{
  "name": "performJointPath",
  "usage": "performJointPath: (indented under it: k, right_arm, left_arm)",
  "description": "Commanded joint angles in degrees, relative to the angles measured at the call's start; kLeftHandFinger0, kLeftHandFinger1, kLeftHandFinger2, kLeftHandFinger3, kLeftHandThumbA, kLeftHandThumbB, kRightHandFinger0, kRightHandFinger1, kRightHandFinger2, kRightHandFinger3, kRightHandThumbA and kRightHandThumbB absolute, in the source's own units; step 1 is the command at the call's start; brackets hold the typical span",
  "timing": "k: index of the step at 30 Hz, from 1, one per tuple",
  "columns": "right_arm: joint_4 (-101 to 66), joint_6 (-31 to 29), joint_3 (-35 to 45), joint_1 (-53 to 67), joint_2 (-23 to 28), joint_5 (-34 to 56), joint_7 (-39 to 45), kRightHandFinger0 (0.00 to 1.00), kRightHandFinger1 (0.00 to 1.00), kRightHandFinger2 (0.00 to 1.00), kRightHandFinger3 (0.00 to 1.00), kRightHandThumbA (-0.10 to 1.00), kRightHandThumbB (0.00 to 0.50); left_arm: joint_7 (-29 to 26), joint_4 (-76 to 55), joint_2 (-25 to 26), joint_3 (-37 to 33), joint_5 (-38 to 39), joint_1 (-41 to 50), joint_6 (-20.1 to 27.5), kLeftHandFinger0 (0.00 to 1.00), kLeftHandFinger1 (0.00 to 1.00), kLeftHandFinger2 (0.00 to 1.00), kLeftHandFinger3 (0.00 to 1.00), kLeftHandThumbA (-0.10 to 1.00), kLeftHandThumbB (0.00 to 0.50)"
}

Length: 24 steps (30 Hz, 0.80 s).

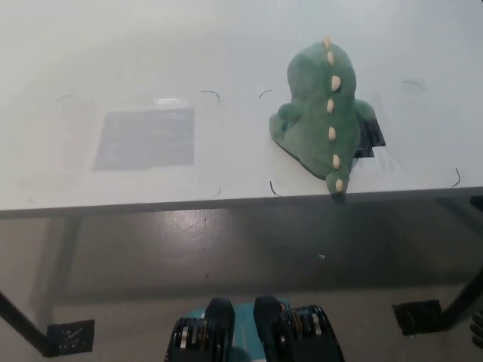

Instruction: Use both hands to pick up a dinasour on the right side and move it to the left side

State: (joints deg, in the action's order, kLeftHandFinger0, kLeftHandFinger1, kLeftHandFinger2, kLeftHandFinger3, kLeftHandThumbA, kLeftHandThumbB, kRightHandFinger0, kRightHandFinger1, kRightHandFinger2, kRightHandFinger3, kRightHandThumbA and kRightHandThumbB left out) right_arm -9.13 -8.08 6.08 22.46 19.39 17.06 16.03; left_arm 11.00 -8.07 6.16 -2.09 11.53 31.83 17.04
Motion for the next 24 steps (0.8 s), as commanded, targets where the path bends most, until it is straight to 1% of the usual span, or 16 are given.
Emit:
performJointPath:
  k: [1, 2, 5, 7, 8, 10, 12, 14, 17, 18, 19, 20, 21, 22, 23, 24]
  right_arm:
    - [-0.59, -3.27, 0.85, -0.13, 0.73, 1.90, 2.00, 1.00, 1.00, 1.00, 1.00, 1.00, 0.163]
    - [-0.29, -3.85, 0.85, -0.23, 0.72, 1.82, 2.15, 1.00, 1.00, 1.00, 1.00, 1.00, 0.159]
    - [-1.36, -3.65, 1.03, 0.12, 0.70, 1.76, 1.93, 1.00, 1.00, 1.00, 1.00, 1.00, 0.194]
    - [-1.86, -3.91, 1.14, 0.07, 0.60, 1.46, 1.77, 1.00, 1.00, 1.00, 1.00, 1.00, 0.188]
    - [-3.36, -4.10, 1.26, 0.08, 0.41, 2.21, 1.83, 1.00, 1.00, 1.00, 1.00, 1.00, 0.172]
    - [-3.60, -4.33, 1.35, 0.28, 0.41, 2.41, 2.07, 1.00, 1.00, 1.00, 1.00, 1.00, 0.171]
    - [-7.41, -1.62, 1.56, 0.49, 0.23, 4.16, 1.37, 1.00, 1.00, 1.00, 1.00, 0.97, 0.208]
    - [-10.14, -1.36, 1.74, 0.41, 0.37, 4.95, 1.31, 1.00, 1.00, 1.00, 1.00, 0.97, 0.198]
    - [-12.76, -0.09, 1.97, 0.42, 0.47, 5.40, 0.78, 1.00, 1.00, 1.00, 1.00, 0.99, 0.205]
    - [-13.87, 0.29, 2.11, 0.03, 0.69, 6.07, 0.76, 1.00, 1.00, 1.00, 1.00, 0.99, 0.224]
    - [-14.35, 0.36, 2.23, -0.22, 0.83, 6.01, 0.70, 1.00, 1.00, 1.00, 1.00, 0.99, 0.223]
    - [-15.10, 0.88, 2.42, -0.49, 0.91, 5.69, 0.32, 1.00, 1.00, 1.00, 1.00, 1.00, 0.235]
    - [-15.16, 0.71, 2.58, -0.93, 0.80, 5.86, 0.27, 1.00, 1.00, 1.00, 1.00, 0.99, 0.218]
    - [-14.86, 0.11, 2.72, -1.48, 0.62, 6.28, 0.42, 1.00, 1.00, 1.00, 1.00, 0.98, 0.214]
    - [-15.72, 1.27, 2.89, -1.56, 0.66, 6.49, -0.07, 1.00, 1.00, 1.00, 1.00, 1.00, 0.235]
    - [-16.73, 2.17, 2.97, -2.30, 0.69, 6.79, -0.50, 1.00, 1.00, 1.00, 1.00, 0.98, 0.215]
  left_arm:
    - [1.26, -1.18, 0.68, 0.01, 0.60, 0.25, 3.72, 1.00, 1.00, 1.00, 1.00, 1.00, 0.377]
    - [1.17, -0.94, 0.46, 0.02, 0.64, 0.35, 4.17, 1.00, 1.00, 1.00, 1.00, 1.00, 0.382]
    - [0.71, -1.80, 0.36, 0.10, -0.31, 0.55, 4.63, 1.00, 1.00, 1.00, 1.00, 1.00, 0.385]
    - [0.68, -2.61, 0.41, 0.05, -0.05, 0.66, 4.26, 1.00, 1.00, 1.00, 1.00, 1.00, 0.385]
    - [0.81, -4.81, 0.52, 0.02, 0.09, 0.56, 5.05, 1.00, 1.00, 1.00, 1.00, 1.00, 0.365]
    - [0.90, -5.20, 0.49, -0.09, 0.11, 0.72, 5.48, 1.00, 1.00, 1.00, 1.00, 1.00, 0.359]
    - [0.06, -9.88, 0.03, -0.18, 0.12, 1.29, 3.60, 1.00, 1.00, 1.00, 1.00, 1.00, 0.390]
    - [-0.20, -12.83, -0.24, -0.30, 1.23, 0.92, 2.92, 1.00, 1.00, 1.00, 1.00, 1.00, 0.426]
    - [-0.14, -15.47, 0.16, -0.40, 2.49, 0.66, 1.63, 1.00, 1.00, 1.00, 1.00, 1.00, 0.439]
    - [-0.19, -16.99, 0.32, -0.42, 3.04, 0.15, 1.21, 1.00, 1.00, 1.00, 1.00, 1.00, 0.441]
    - [0.09, -17.71, 0.65, -0.54, 3.47, -0.16, 1.29, 1.00, 1.00, 1.00, 1.00, 1.00, 0.413]
    - [0.14, -19.02, 0.95, -0.65, 4.01, -0.54, 0.50, 1.00, 1.00, 1.00, 1.00, 1.00, 0.421]
    - [0.24, -19.78, 1.22, -0.73, 4.42, -1.15, -0.07, 1.00, 1.00, 1.00, 1.00, 1.00, 0.402]
    - [0.42, -20.27, 1.52, -0.81, 4.81, -1.89, -0.38, 1.00, 1.00, 1.00, 1.00, 1.00, 0.400]
    - [0.37, -21.12, 1.78, -0.83, 4.82, -2.33, -0.98, 1.00, 1.00, 1.00, 1.00, 1.00, 0.372]
    - [-0.18, -22.67, 1.83, -0.69, 4.23, -3.67, -2.71, 1.00, 1.00, 1.00, 1.00, 1.00, 0.376]
